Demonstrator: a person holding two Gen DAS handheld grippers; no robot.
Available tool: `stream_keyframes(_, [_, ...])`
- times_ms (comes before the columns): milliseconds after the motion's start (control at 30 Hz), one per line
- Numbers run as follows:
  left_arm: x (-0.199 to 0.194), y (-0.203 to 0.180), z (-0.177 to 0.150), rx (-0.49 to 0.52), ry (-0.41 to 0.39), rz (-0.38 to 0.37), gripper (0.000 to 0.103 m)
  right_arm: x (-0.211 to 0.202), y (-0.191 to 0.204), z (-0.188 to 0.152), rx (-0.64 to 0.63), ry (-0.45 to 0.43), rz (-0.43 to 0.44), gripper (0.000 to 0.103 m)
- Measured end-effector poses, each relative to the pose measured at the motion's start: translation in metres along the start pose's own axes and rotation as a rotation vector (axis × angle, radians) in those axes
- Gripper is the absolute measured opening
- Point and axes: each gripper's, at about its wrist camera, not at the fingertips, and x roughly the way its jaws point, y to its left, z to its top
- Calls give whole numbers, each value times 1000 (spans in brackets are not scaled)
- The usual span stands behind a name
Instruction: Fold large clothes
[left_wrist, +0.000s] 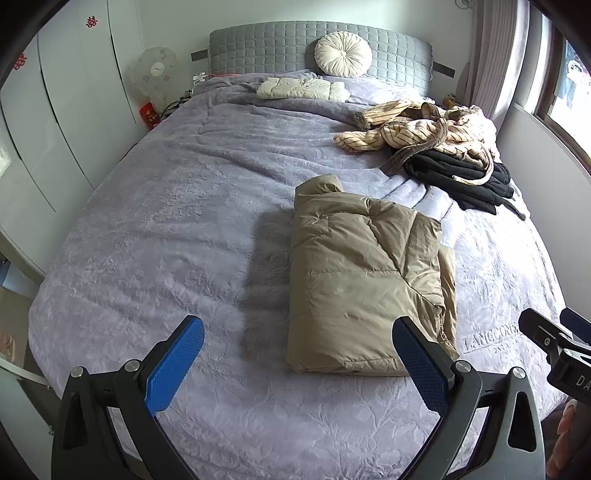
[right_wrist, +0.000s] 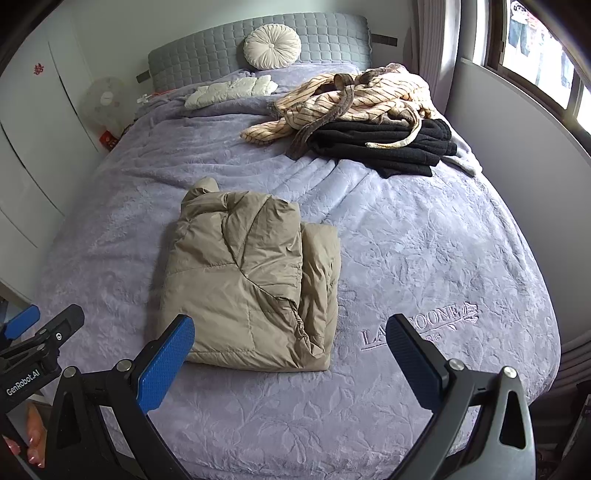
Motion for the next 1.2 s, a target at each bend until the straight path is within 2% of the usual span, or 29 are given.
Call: stream_keyframes(1200, [-2,-5,-3,-5,0,3,102,-1,5,-3,4,-3,-4,103])
